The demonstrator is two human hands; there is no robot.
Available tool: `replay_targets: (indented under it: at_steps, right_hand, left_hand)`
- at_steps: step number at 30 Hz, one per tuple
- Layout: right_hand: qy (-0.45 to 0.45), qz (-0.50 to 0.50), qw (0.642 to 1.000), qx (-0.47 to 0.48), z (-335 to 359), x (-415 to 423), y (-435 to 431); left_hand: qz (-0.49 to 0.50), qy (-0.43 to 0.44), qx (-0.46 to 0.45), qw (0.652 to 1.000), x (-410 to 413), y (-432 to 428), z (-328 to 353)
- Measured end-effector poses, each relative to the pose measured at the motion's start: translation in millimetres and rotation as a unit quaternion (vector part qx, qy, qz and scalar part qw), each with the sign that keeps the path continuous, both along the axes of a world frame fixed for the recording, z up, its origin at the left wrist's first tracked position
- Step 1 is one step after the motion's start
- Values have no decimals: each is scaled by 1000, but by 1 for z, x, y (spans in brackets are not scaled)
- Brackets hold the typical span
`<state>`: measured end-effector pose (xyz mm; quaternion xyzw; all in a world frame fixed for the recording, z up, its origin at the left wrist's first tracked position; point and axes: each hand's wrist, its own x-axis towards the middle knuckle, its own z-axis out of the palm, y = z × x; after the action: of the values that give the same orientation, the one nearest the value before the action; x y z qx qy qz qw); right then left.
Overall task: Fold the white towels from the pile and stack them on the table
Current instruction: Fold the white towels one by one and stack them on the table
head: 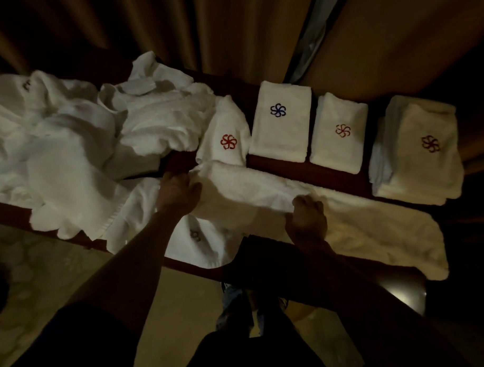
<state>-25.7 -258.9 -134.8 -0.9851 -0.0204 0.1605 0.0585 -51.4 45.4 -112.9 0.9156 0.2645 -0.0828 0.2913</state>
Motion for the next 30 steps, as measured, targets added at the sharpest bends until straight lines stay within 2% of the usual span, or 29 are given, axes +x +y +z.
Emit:
replay_targets:
  at_steps: [5, 7, 10, 15, 18, 22, 24, 28, 30]
  right_hand:
    - [-12, 4, 1000, 27, 1, 9, -5]
    - [-46, 2, 998, 45, 8, 8, -8]
    - [-77, -12, 995, 69, 22, 3, -12]
    - [-96, 35, 980, 173, 28, -7, -33]
    - [-84, 79, 971, 211, 29, -13, -44]
    - [-66, 106, 970, 210, 24, -21, -54]
    - [-58, 115, 972, 198, 20, -24, -56]
    - [-64, 128, 974, 175, 16, -29, -57]
    - [-48, 127, 976, 172, 13, -31, -57]
  left_hand:
    - [42, -13, -27, 999, 5, -8, 11]
    - [66, -39, -47, 996, 8, -13, 18]
    - [130, -26, -70, 989, 16, -20, 28]
    - [197, -63, -129, 970, 9, -28, 36]
    - [186, -70, -136, 971, -4, -31, 37]
    - [127, -68, -107, 984, -27, -22, 30]
    - [131, -63, -110, 983, -37, -16, 26]
    - [171, -83, -187, 964, -47, -15, 29]
    - [160, -81, -167, 970, -51, -18, 28]
